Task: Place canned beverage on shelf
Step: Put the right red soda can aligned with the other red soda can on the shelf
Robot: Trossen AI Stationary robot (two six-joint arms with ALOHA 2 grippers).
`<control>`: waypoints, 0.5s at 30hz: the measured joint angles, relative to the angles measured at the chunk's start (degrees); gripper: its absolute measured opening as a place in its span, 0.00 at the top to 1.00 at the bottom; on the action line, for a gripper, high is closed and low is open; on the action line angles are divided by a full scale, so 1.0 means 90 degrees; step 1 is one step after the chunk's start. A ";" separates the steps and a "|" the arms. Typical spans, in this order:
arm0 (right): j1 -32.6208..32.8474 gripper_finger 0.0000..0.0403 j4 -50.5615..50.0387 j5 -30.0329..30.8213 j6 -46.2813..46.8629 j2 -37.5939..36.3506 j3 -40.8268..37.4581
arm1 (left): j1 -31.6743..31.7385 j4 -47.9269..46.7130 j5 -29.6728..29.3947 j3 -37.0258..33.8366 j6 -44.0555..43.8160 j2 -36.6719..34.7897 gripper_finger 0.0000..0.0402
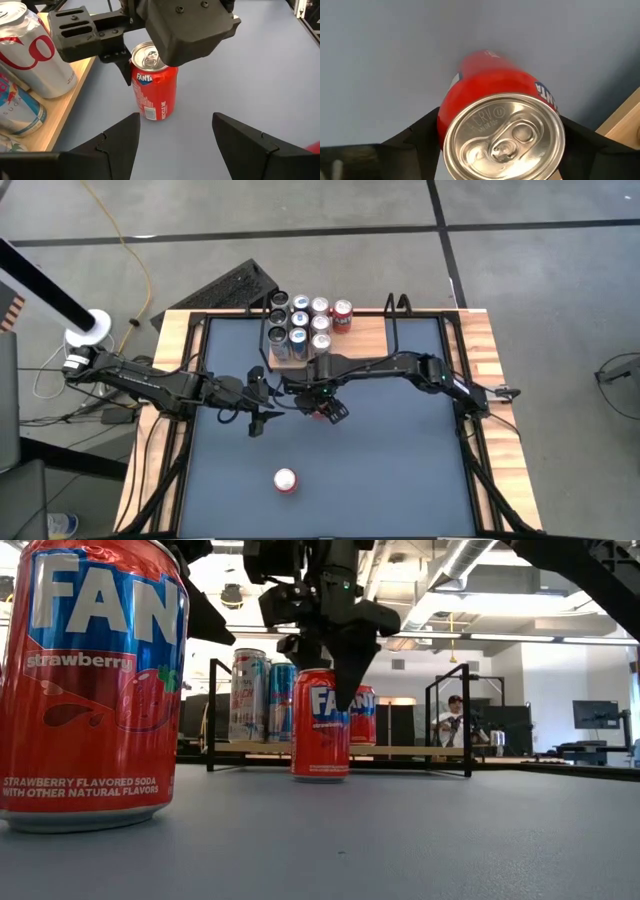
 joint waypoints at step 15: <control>-0.0096 0.33 -0.0340 -0.0115 0.2401 -0.0007 0.0010 | 0.0000 -0.0002 0.0002 0.0000 -0.0147 0.0000 0.41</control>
